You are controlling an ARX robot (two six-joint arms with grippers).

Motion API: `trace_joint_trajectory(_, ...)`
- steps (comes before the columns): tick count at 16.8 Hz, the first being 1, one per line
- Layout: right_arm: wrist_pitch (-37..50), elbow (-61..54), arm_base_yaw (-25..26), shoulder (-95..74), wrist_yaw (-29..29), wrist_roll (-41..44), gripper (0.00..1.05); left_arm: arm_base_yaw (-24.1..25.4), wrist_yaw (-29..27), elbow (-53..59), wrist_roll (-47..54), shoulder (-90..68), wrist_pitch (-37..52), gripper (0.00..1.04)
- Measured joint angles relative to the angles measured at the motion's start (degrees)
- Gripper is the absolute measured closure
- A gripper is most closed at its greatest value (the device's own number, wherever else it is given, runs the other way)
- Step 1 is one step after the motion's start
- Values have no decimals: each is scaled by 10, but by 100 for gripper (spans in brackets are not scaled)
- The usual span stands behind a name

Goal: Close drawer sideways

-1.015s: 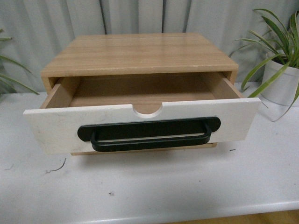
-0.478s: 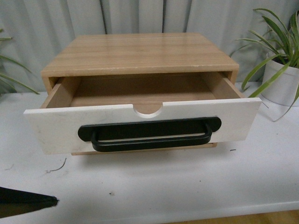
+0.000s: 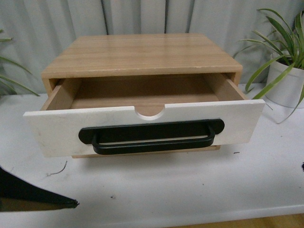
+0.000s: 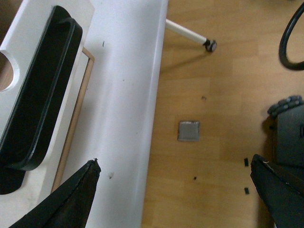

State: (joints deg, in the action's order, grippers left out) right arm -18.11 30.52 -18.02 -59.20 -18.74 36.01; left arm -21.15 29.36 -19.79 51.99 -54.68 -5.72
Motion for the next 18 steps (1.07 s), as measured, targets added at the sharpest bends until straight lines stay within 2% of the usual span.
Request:
trace_joint_trajectory(2, -4, 12, -2, -19, -2, 18, 6, 3, -11, -15, 28, -21, -9, 7)
trace_joint_trajectory(5, -3, 63, -3, -99, -1, 73, 6, 14, -50, -59, 121, -102, -28, 7)
trace_joint_trajectory(13, 24, 158, 5, -247, 24, 123, 6, 49, -105, -134, 215, -217, -15, 7)
trace_joint_trajectory(18, 75, 243, 9, -370, 26, 110, 6, 67, -148, -199, 261, -344, 78, 7)
